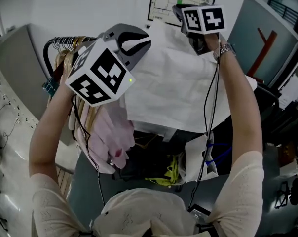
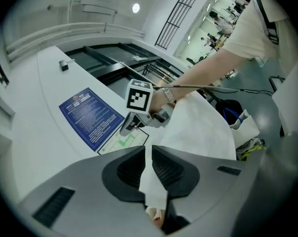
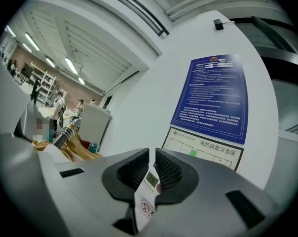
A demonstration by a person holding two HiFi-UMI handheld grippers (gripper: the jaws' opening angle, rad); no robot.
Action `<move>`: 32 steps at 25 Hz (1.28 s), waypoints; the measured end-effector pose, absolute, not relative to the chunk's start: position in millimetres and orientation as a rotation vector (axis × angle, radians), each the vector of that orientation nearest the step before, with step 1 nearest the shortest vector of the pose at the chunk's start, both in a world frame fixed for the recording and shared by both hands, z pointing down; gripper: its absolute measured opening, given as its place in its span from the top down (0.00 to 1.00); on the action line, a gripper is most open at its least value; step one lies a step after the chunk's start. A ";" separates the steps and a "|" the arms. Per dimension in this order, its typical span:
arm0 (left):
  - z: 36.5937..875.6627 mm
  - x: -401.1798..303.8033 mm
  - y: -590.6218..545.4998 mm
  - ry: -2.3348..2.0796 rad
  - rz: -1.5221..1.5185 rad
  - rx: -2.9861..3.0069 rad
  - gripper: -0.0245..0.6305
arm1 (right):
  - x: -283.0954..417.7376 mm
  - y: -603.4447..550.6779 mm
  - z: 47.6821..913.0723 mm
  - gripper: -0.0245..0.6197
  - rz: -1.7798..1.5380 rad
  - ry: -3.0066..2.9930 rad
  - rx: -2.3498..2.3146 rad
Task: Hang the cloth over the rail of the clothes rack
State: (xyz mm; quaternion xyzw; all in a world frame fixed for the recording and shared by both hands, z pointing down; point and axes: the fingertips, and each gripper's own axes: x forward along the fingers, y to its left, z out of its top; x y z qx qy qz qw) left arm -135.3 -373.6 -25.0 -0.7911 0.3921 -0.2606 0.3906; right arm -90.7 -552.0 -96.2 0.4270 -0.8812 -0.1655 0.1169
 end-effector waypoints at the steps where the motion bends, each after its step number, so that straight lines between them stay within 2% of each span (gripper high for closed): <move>1: -15.4 -133.7 -376.6 0.999 -0.685 -2.008 0.89 | -87.2 -553.1 -99.8 0.92 -0.461 -2.610 1.269; 4: 3.1 -130.7 -385.9 0.996 -0.741 -2.020 0.89 | -75.7 -549.2 -113.6 0.92 -0.433 -2.665 1.306; 11: -6.4 -133.0 -391.9 1.046 -0.647 -2.068 0.89 | -42.3 -472.8 -169.3 0.92 -0.407 -2.936 1.348; 15: -27.6 -132.8 -380.8 1.097 -0.440 -2.156 0.89 | -30.6 -402.7 -161.7 0.92 -0.447 -3.014 1.314; 21: -47.0 -126.3 -332.4 1.246 0.034 -2.166 0.90 | -6.4 -334.2 -83.4 0.92 -0.508 -2.980 1.445; 25: -2.4 -110.3 -280.1 1.274 0.356 -2.109 0.90 | 26.0 -283.8 2.0 0.92 -0.584 -2.920 1.744; 32: 122.3 -75.9 -262.7 1.348 0.398 -2.363 0.90 | 47.9 -232.9 110.1 0.92 -0.620 -2.677 1.985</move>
